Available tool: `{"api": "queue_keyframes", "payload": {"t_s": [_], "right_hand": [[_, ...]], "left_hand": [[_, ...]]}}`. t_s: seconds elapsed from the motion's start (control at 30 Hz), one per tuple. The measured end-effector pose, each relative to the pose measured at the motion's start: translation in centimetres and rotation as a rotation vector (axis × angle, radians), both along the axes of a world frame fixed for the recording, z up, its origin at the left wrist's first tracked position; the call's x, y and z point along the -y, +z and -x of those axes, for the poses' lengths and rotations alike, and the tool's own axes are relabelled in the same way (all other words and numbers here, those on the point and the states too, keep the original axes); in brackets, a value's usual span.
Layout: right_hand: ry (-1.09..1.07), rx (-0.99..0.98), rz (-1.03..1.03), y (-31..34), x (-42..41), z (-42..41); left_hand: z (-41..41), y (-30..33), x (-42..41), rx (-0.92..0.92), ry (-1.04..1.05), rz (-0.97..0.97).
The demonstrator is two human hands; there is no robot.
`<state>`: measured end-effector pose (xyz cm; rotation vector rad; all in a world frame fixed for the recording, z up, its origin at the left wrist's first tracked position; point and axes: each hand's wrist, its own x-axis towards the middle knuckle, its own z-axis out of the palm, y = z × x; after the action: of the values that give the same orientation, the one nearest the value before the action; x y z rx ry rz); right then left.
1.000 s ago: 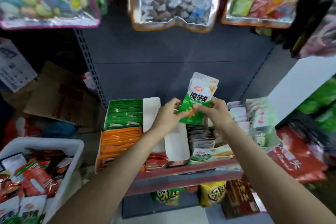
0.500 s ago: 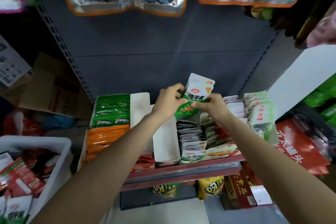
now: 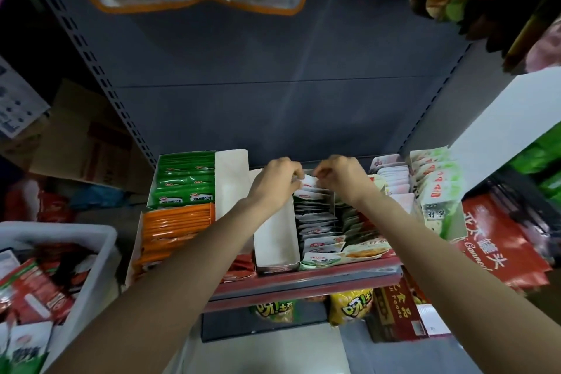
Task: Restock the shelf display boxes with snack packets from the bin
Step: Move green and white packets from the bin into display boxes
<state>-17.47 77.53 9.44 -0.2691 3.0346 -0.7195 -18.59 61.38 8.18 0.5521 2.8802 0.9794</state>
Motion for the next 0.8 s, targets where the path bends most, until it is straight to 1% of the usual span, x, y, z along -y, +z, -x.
{"api": "queue_keyframes", "payload": {"t_s": [0.03, 0.1, 0.27, 0.33, 0.43, 0.53, 0.63, 0.7, 0.8], "right_hand": [[0.006, 0.006, -0.027, -0.2, 0.1, 0.0], [-0.006, 0.002, -0.041, -0.3, 0.4, -0.2], [-0.038, -0.132, 0.057, 0.9, 2.9, -2.0], [-0.016, -0.132, 0.164, 1.6, 5.7, -3.0], [0.069, -0.047, 0.327, 1.9, 11.3, -4.6], [0.17, 0.011, 0.351, 1.4, 17.9, -6.4], [0.285, 0.066, 0.271, -0.1, 25.0, -8.2], [0.348, 0.131, 0.245, -1.3, 30.2, -9.4], [0.411, 0.202, 0.212, -3.1, 37.4, -11.6]], "left_hand": [[0.0, -0.1, 0.1, 0.003, -0.008, 0.007], [-0.3, 0.0, 0.4, 0.001, -0.008, -0.039], [-1.8, 0.7, 3.2, -0.047, 0.044, -0.157], [-2.9, 1.1, 5.5, -0.038, 0.122, -0.227], [-5.3, 1.4, 10.3, 0.013, 0.295, -0.362], [-8.5, 0.4, 16.8, 0.027, 0.436, -0.403], [-11.6, -1.2, 24.0, 0.053, 0.59, -0.402], [-13.5, -2.6, 29.2, 0.082, 0.693, -0.316], [-16.6, -5.3, 36.9, 0.165, 0.751, -0.151]]}}
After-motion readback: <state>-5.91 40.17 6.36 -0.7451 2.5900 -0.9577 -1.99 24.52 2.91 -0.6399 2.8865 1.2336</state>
